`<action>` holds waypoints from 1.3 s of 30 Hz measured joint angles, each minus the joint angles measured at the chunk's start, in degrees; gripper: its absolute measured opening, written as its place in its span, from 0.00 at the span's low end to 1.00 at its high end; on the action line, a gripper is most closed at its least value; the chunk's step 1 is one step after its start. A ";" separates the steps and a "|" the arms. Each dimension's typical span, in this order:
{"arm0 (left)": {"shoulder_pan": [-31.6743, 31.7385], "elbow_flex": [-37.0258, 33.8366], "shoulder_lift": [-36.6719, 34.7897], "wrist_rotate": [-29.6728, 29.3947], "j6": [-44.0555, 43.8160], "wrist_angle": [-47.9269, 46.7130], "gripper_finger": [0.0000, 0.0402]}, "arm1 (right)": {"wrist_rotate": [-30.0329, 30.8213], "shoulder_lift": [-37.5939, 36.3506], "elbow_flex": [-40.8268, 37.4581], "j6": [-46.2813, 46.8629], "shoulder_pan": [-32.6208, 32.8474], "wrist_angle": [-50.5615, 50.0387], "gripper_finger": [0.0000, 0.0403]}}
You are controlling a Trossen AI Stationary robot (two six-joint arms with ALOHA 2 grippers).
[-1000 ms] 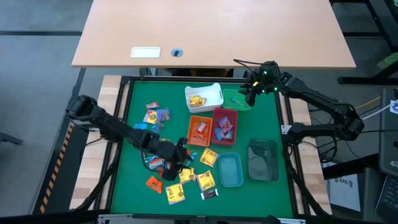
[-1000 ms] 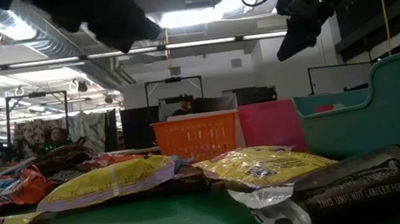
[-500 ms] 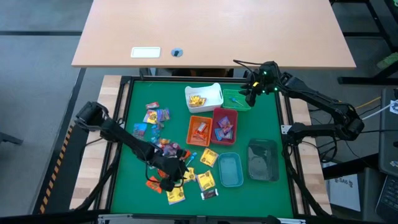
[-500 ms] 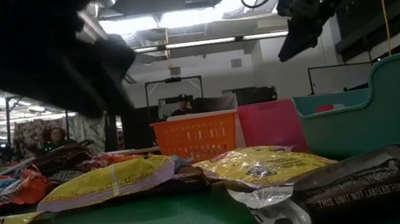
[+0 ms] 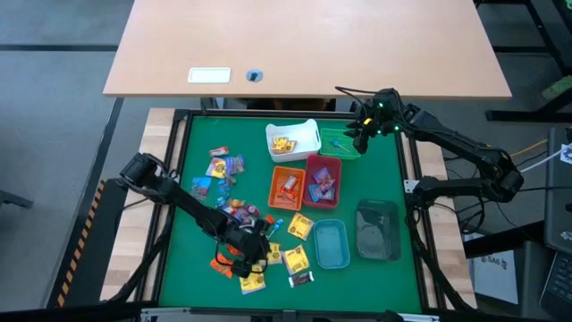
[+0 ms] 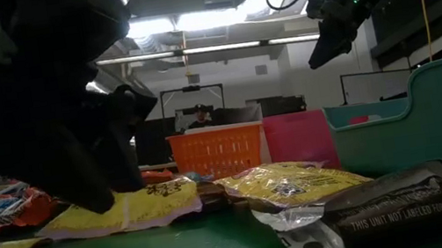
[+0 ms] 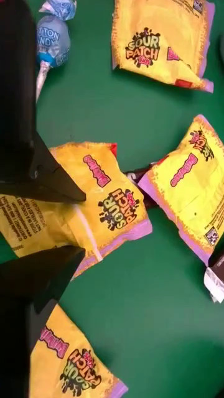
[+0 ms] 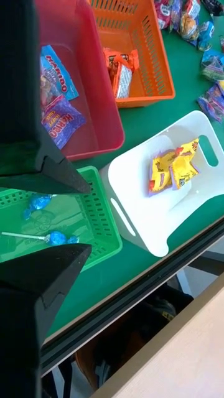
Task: Sort candy
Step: Put the yellow bag of candy into the white bin
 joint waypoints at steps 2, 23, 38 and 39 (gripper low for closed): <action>0.02 0.00 0.02 -0.02 0.00 -0.09 0.23 | 0.00 0.00 0.00 0.00 0.00 0.00 0.34; 3.34 -0.48 -7.58 0.78 -1.42 1.14 0.00 | 0.00 0.00 0.00 0.00 0.02 0.09 0.34; 20.74 -0.35 -14.82 -10.26 9.46 6.33 0.00 | -1.21 0.00 0.00 0.02 0.02 0.12 0.34; 22.53 -0.31 -14.82 -10.83 11.19 7.02 0.00 | -1.72 0.00 0.00 0.02 0.02 0.11 0.34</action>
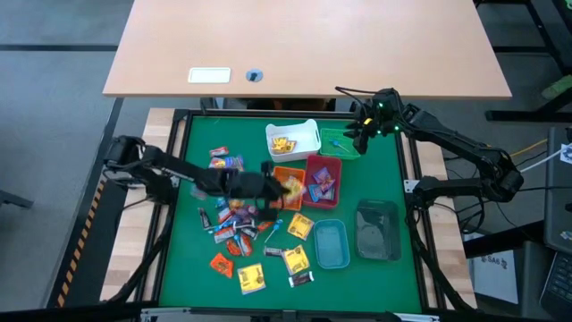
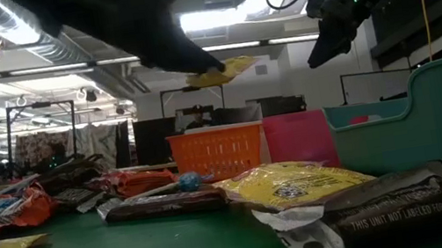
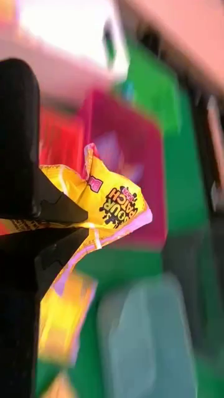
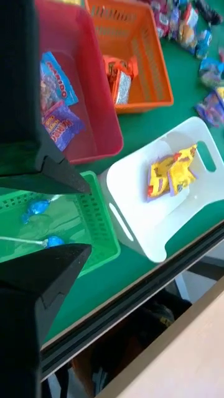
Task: Sort candy
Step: Put the yellow bag of candy into the white bin
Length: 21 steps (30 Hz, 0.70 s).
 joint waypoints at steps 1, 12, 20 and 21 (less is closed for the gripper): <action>1.76 0.00 0.00 -0.56 1.44 0.48 0.00 | -0.58 0.00 0.00 0.01 0.00 0.00 0.34; 18.98 0.00 0.00 -0.34 6.40 2.75 0.00 | -6.60 0.00 0.00 2.15 0.00 0.02 0.34; 24.49 0.00 0.00 -0.21 5.32 2.68 0.01 | -8.33 0.00 0.00 4.85 6.57 2.45 0.34; 24.84 0.00 0.00 -0.21 5.12 2.68 0.01 | -8.31 0.00 0.00 4.92 8.26 3.11 0.34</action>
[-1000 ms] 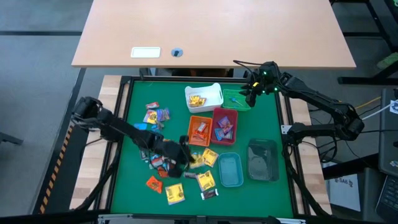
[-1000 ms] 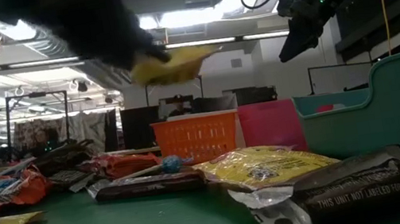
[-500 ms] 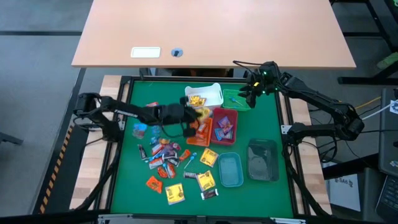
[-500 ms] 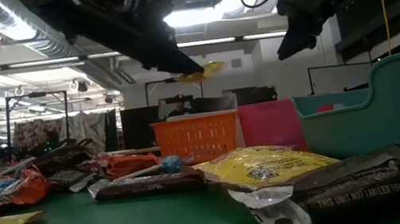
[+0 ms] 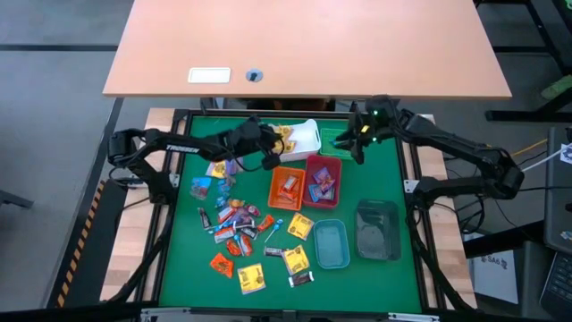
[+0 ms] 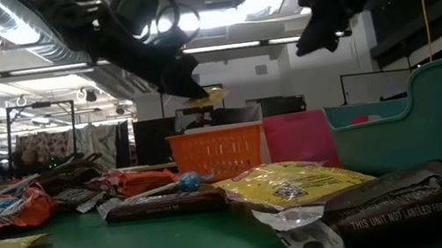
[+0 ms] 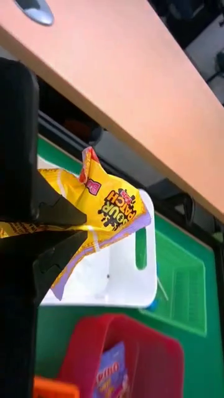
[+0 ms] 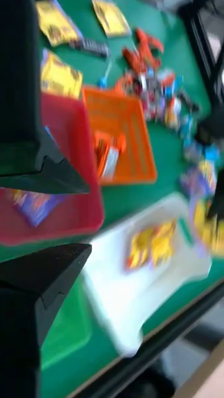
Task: Sort candy
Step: Put the yellow bag of candy into the white bin
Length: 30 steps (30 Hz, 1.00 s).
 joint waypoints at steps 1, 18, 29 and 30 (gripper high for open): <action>0.32 0.00 0.00 0.01 -0.69 -0.02 0.02 | -0.02 0.00 0.00 0.02 1.89 0.76 0.34; 1.44 0.04 0.00 0.04 -5.88 0.02 0.26 | 11.19 0.00 0.00 6.64 35.88 16.28 0.34; -0.59 0.07 -0.02 0.02 -5.84 0.52 0.26 | 22.17 7.24 0.47 9.96 50.47 27.39 0.34; -0.95 0.07 -0.02 0.02 -5.84 0.50 0.26 | 22.20 8.46 1.01 10.32 51.06 27.17 0.34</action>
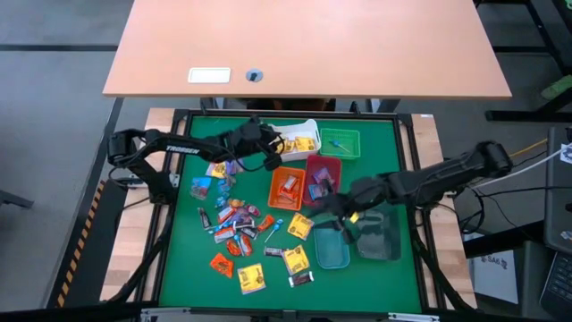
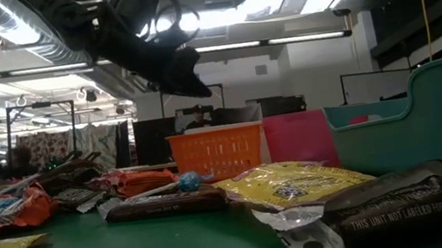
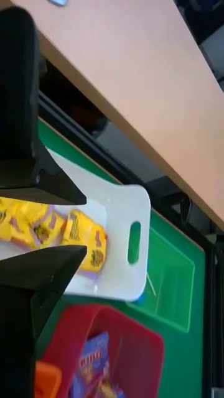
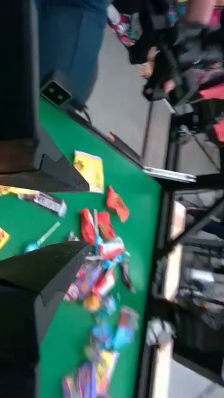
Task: Sort candy
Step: Put the yellow bag of candy into the white bin
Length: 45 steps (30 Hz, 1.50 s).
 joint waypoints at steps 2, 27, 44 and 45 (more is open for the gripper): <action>-0.76 0.00 0.00 0.00 0.00 0.00 0.26 | 0.04 2.91 1.32 0.82 0.92 -0.56 0.34; -10.37 0.02 -0.02 -0.02 0.46 -2.29 0.26 | -4.14 29.11 19.29 1.23 4.47 -21.88 0.34; -11.06 0.02 -0.02 -0.02 0.50 -2.10 0.26 | -2.96 37.23 19.25 0.85 4.42 -19.03 0.34; -11.06 0.02 -0.02 -0.02 0.50 -2.10 0.26 | -2.96 37.73 19.25 0.85 4.42 -18.45 0.34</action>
